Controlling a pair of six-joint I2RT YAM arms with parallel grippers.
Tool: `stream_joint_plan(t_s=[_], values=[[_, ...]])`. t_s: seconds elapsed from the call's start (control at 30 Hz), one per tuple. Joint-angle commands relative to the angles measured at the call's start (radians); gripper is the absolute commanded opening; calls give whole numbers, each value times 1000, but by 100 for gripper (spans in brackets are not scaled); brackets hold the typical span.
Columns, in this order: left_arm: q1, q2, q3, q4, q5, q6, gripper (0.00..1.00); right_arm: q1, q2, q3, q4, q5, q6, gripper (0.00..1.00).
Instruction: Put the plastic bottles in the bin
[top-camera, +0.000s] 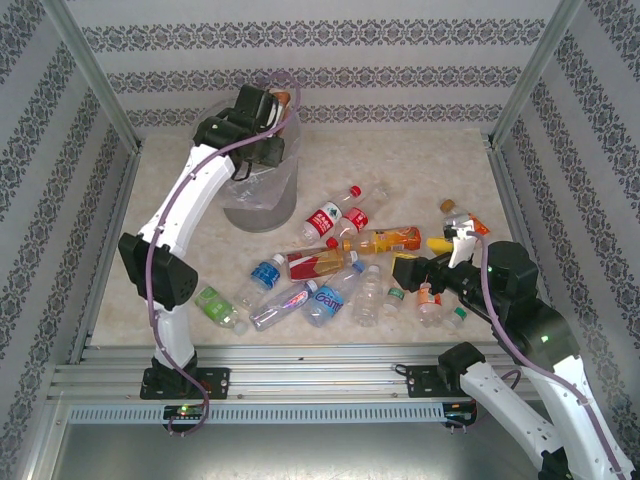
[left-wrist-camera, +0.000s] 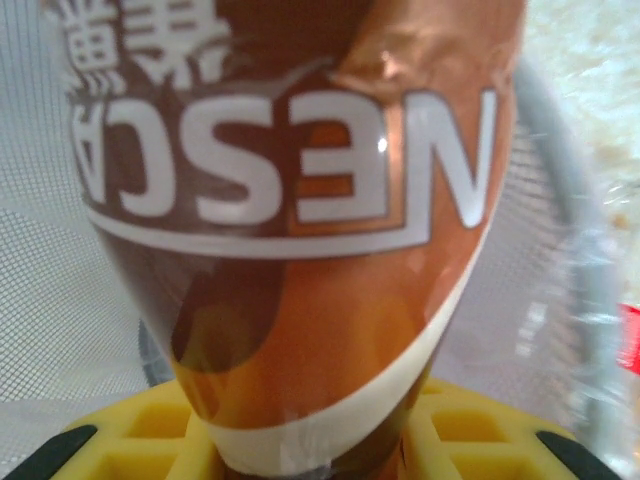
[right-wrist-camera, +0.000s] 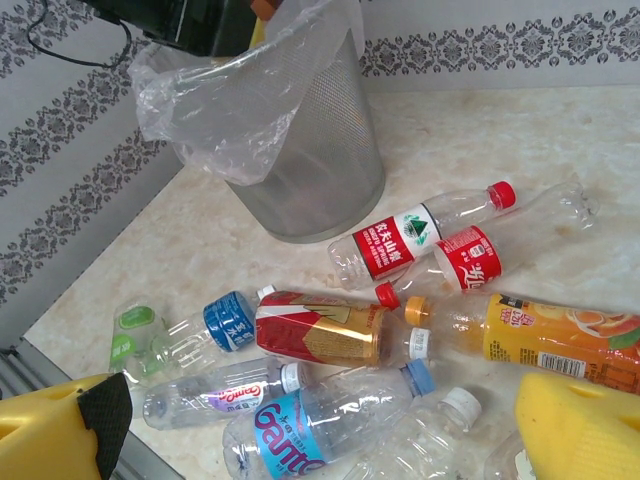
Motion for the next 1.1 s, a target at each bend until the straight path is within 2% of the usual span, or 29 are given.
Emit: stream_joint_plan(t_s=[0.0, 0.33, 0.8, 1.07], values=[[40, 21, 44, -85, -22, 1, 33, -7, -6, -5, 5, -3, -9, 98], [117, 93, 95, -180, 62, 3, 35, -7, 21, -18, 26, -20, 2, 98], [138, 167, 123, -217, 106, 17, 42, -10, 35, -23, 31, -10, 5, 98], [145, 190, 155, -246, 111, 1, 50, -10, 41, -26, 24, 8, 15, 98]])
